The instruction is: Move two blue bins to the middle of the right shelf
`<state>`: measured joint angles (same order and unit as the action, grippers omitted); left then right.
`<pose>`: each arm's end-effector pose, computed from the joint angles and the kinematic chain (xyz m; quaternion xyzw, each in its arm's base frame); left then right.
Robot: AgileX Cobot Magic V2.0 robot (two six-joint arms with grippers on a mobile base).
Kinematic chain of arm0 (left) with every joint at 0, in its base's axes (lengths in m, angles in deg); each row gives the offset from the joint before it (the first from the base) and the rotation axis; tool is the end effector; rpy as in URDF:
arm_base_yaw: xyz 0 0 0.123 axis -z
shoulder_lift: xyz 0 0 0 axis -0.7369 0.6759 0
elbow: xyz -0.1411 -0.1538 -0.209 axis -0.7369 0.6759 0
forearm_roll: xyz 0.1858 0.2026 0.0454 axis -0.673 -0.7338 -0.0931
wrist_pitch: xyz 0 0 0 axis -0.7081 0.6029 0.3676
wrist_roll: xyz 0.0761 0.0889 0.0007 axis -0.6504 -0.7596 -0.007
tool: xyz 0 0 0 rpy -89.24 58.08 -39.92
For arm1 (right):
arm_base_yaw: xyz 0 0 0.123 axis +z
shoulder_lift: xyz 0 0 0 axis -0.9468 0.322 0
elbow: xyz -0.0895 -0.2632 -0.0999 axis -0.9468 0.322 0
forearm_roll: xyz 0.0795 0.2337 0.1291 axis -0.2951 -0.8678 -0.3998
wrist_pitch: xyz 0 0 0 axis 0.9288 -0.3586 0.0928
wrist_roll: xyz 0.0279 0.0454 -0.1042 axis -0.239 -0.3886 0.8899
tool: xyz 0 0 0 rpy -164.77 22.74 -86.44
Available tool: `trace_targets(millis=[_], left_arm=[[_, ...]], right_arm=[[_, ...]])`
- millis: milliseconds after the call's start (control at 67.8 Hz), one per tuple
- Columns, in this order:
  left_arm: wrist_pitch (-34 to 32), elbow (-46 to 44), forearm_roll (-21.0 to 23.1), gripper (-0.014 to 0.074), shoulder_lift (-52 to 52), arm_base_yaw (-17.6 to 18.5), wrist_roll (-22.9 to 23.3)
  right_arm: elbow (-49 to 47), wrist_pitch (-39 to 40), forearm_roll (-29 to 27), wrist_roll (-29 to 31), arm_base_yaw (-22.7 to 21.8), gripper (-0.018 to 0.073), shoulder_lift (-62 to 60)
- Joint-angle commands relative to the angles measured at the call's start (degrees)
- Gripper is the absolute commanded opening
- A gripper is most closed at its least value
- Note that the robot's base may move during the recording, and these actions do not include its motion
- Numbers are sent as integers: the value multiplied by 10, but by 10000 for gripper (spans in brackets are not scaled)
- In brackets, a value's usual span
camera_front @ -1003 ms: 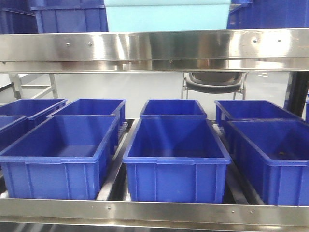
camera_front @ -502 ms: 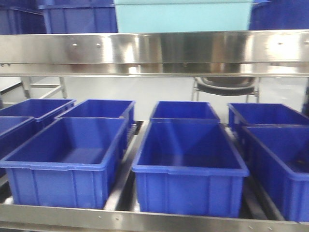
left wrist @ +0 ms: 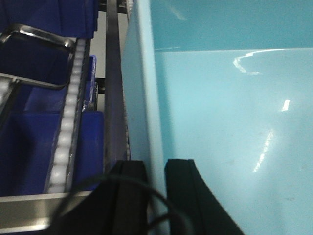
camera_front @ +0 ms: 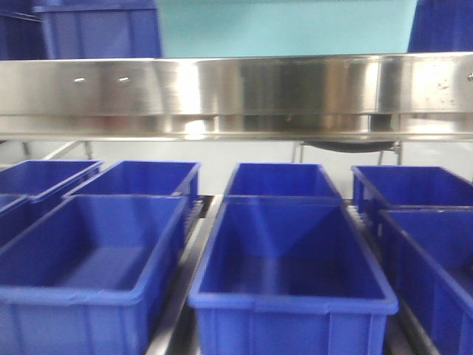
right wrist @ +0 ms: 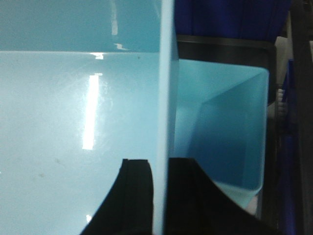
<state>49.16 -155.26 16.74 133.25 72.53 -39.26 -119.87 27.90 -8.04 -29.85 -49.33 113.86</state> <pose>0.3047 -0.1334 0.5102 0.0835 0.8483 -0.1348 0.5052 0.3278 0.1359 0.5141 -0.0928 0.8589 0.1549 0.4793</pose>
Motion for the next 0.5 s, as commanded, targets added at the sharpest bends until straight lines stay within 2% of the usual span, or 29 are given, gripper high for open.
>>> trace_targets(millis=[0, 487], left_arm=[[-15, -6, -9, -111, -9, 0, -1], [-15, -6, -9, -111, -7, 0, -1]], right_arm=[[-4, 27, 22, 4, -6, -151, -9], [-4, 27, 22, 4, -6, -151, -9]])
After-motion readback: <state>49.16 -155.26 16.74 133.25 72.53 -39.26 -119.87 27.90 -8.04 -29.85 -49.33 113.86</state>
